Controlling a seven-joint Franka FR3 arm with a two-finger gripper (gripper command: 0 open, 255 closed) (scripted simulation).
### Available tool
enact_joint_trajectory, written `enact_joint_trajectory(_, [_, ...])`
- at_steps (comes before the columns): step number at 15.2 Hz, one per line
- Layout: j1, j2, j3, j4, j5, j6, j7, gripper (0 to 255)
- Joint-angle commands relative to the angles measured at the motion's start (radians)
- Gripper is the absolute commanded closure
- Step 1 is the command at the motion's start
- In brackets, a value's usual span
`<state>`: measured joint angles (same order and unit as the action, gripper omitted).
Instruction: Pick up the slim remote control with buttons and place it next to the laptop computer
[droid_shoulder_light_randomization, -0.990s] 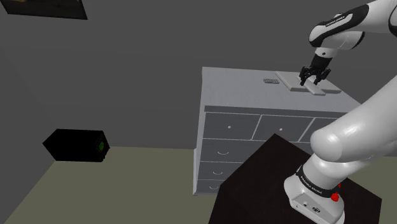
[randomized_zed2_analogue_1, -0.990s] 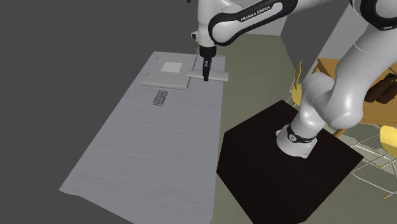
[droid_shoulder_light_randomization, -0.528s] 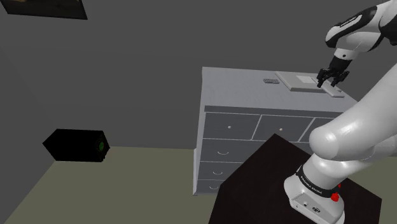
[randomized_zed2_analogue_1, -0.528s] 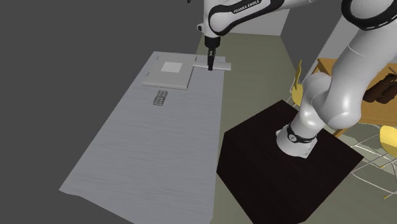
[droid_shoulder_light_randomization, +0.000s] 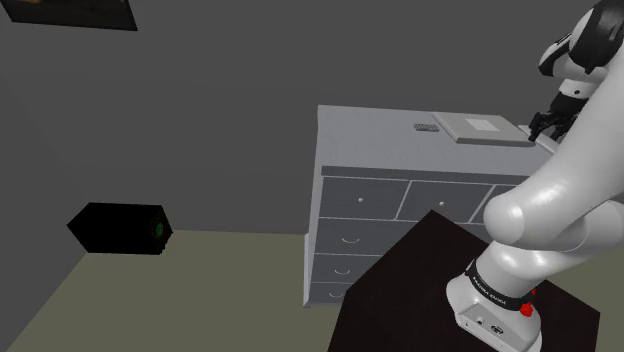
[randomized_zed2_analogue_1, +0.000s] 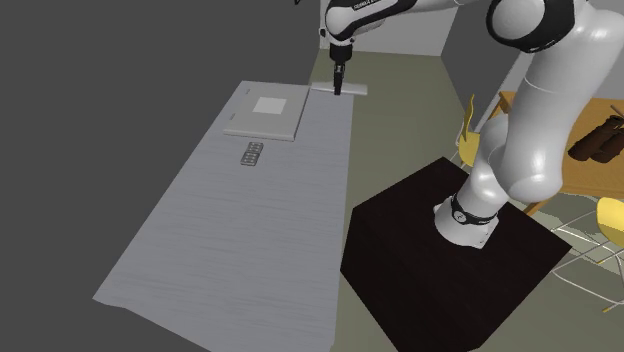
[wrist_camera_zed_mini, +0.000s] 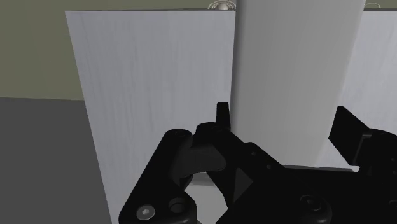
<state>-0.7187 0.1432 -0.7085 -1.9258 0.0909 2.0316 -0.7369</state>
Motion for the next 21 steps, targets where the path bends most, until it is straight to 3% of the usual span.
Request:
enact_joint_trajectory(1, [-0.021, 0.035, -0.005, 0.028, 0.026, -0.002, -0.037, 255])
enact_joint_trajectory(17, [-0.05, 0.144, 0.027, -0.075, 0.121, 0.184, -0.098, 255])
enact_joint_trajectory(21, [-0.052, 0.151, 0.03, -0.079, 0.126, 0.193, -0.102, 255])
